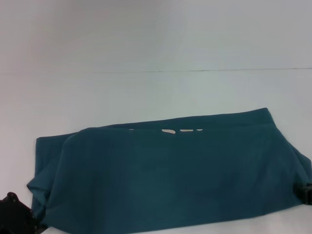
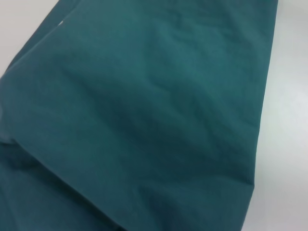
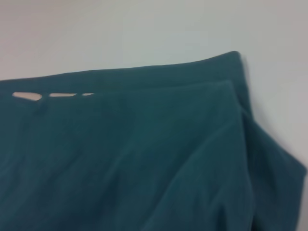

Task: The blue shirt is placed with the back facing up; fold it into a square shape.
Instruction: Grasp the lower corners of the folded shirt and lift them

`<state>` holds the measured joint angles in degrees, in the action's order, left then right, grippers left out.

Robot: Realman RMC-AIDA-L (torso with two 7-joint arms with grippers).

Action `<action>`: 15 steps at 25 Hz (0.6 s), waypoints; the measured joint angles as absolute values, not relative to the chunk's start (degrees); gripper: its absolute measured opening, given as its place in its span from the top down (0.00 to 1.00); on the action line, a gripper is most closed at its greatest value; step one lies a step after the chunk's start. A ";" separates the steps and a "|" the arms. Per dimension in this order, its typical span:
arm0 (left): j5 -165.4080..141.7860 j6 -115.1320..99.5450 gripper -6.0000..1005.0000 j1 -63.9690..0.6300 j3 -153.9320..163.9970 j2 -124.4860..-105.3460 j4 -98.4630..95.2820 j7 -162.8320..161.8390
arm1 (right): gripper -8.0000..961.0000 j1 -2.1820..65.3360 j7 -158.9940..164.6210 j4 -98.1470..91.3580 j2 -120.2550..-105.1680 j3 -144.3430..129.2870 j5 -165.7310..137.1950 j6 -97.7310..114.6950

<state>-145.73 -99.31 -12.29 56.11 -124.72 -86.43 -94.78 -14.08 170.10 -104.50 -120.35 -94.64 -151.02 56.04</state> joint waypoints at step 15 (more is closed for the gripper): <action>-145.03 -97.49 0.95 -13.12 55.72 -124.72 -86.76 -95.69 | 0.39 -2.24 170.41 -105.68 -120.25 -90.86 -151.07 56.33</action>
